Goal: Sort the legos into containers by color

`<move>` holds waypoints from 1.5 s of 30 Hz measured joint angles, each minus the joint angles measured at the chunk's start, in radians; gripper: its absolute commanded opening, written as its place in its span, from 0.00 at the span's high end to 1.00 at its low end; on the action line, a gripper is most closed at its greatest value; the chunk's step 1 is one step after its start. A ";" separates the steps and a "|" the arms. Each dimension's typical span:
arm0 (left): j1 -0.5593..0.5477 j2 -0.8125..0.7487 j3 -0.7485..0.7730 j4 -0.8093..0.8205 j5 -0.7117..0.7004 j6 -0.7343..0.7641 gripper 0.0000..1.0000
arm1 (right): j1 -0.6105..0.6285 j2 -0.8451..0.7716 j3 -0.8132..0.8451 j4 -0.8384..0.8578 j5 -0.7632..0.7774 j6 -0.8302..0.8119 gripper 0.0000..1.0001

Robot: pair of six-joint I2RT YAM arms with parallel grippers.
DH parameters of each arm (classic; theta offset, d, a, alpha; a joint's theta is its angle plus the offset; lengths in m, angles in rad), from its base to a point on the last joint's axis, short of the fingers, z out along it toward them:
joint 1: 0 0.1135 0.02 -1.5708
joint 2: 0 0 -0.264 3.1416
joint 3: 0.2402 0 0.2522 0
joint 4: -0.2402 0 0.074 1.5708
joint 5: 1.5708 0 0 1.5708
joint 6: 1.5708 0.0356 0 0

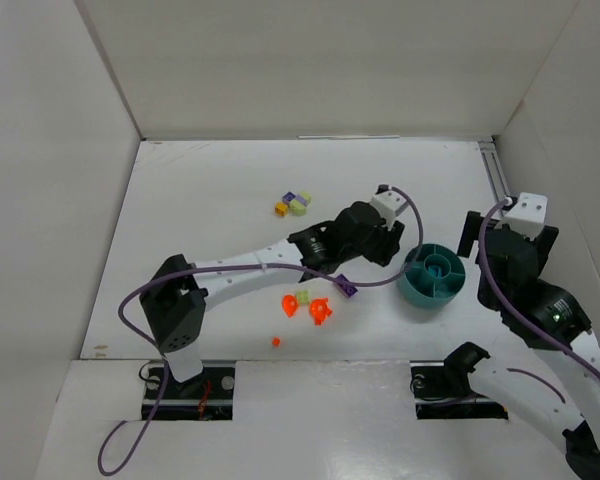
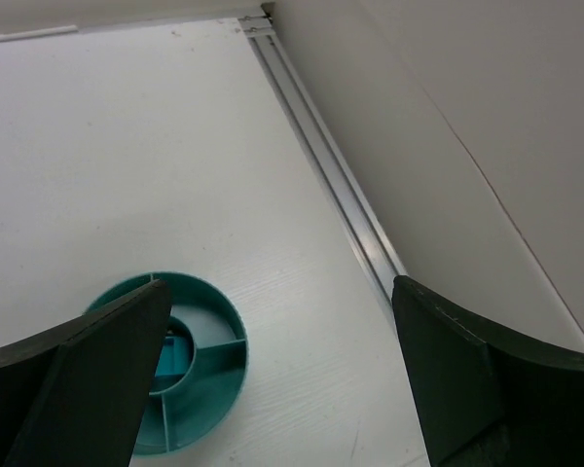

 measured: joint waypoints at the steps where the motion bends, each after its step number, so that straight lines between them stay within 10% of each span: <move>1: -0.008 0.023 0.032 0.008 0.014 0.011 0.70 | -0.002 -0.001 0.003 -0.020 0.009 0.014 0.00; 14: -0.045 0.318 0.335 0.014 0.164 0.061 0.70 | -0.007 -0.107 0.010 -0.133 0.072 0.084 0.00; 36: -0.070 0.435 0.401 0.068 0.174 0.050 0.65 | -0.007 -0.107 0.010 -0.140 0.078 0.087 0.00; 45: -0.070 0.451 0.409 0.091 0.172 0.037 0.36 | -0.007 -0.107 0.010 -0.140 0.078 0.087 0.00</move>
